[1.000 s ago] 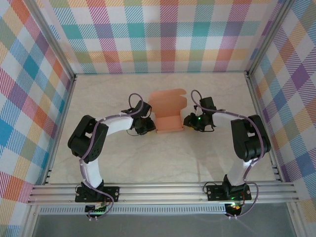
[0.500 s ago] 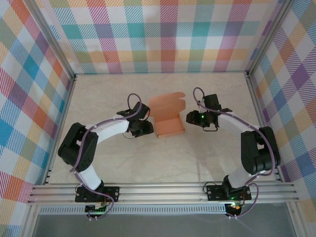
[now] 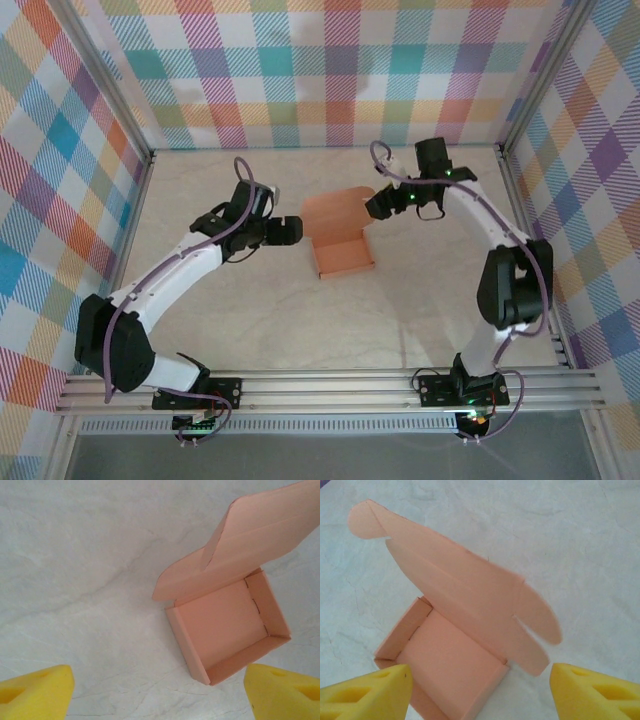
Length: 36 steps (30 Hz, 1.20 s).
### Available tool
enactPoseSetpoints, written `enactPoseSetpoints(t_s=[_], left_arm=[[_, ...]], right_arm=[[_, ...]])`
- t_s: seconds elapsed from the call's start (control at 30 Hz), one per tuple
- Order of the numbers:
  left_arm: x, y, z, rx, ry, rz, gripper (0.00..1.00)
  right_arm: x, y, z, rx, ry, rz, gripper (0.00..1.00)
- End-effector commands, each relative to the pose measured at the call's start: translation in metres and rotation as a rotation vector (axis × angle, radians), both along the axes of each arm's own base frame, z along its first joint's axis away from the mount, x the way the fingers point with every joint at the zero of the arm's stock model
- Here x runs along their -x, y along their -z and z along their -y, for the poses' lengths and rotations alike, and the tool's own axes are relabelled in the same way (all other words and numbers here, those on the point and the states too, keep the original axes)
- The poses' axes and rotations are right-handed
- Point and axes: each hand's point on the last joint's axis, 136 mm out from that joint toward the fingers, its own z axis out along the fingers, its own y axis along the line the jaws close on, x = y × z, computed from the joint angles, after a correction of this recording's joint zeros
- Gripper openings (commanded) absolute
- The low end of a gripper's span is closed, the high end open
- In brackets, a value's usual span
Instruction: Fold the paper box
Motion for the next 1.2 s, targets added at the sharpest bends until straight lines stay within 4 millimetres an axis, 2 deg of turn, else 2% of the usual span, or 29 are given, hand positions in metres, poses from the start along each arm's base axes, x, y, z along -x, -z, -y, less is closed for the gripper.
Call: enactPoseSetpoints(t_s=[0.0, 0.3, 0.5, 0.63, 0.8, 1.17], left_arm=[[0.005, -0.007, -0.008, -0.083, 0.065, 0.014, 0.88], [0.008, 0.001, -0.004, -0.077, 0.096, 0.0, 0.87], [0.007, 0.008, -0.005, -0.08, 0.083, -0.008, 0.87], [0.006, 0.01, 0.002, -0.046, 0.093, -0.016, 0.87], [0.006, 0.012, 0.001, -0.053, 0.09, -0.02, 0.86], [0.006, 0.013, 0.001, -0.046, 0.082, -0.019, 0.87]], right_arm=[[0.005, 0.004, -0.001, -0.024, -0.22, -0.003, 0.73], [-0.012, 0.014, -0.008, -0.04, -0.474, -0.071, 0.7], [-0.015, 0.024, -0.023, -0.031, -0.536, -0.067, 0.62], [-0.015, 0.034, -0.024, -0.006, -0.54, -0.087, 0.56], [-0.013, 0.044, -0.02, 0.036, -0.545, -0.114, 0.45], [-0.015, 0.054, -0.012, 0.101, -0.538, -0.126, 0.11]])
